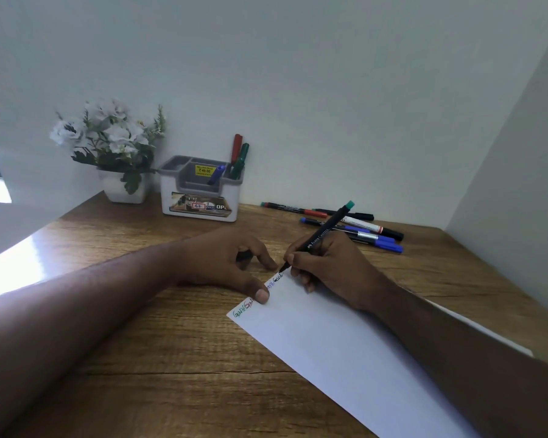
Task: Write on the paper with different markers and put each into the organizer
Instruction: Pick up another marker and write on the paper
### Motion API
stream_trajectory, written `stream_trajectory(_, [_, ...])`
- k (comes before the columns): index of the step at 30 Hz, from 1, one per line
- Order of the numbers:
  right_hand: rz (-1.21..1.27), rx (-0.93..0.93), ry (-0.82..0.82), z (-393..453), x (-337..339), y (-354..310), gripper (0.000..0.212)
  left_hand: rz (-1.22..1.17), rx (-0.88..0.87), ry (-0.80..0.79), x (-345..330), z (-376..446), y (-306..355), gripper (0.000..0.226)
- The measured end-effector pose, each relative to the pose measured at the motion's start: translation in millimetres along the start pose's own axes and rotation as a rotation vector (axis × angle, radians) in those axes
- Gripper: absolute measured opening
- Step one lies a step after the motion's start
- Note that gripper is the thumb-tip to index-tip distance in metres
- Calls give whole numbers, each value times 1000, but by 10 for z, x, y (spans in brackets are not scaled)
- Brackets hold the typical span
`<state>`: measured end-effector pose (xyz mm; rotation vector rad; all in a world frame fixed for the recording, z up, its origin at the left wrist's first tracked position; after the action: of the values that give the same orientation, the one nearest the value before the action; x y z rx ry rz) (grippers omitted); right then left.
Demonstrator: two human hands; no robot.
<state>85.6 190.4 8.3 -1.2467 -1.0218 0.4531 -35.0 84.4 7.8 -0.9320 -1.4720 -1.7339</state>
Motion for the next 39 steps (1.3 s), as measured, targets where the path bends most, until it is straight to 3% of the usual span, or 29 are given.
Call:
stream_trajectory(5, [141, 13, 43, -16, 65, -18, 11, -23, -11, 18, 5, -2, 6, 64])
stream_trajectory(8, [285, 33, 67, -25, 103, -48, 19, -105, 4, 163, 71, -47, -10, 84])
stream_trajectory(13, [480, 59, 4, -32, 141, -196, 11, -371, -20, 485, 235, -133, -10, 46])
stream_trajectory(15, [506, 81, -13, -48, 144, -252, 10, -514, -14, 538, 255, -133, -5, 49])
stream_trajectory(22, [523, 93, -39, -83, 88, -279, 8, -706, -59, 446, 169, -71, 11, 36])
stream_trajectory(39, [437, 71, -113, -88, -79, -261, 13, -760, -45, 447, 155, -39, 56, 48])
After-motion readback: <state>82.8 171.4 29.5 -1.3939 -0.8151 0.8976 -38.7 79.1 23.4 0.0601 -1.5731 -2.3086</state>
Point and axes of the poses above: each hand's wrist, its own z-axis towards the middle knuckle, its own x-axis out of the back of the hand, y = z × x, the point moved 6 cm from there along z, towards the middle knuckle, and after that the axes turned 14 degrees about -x, right-handed, at the moved point
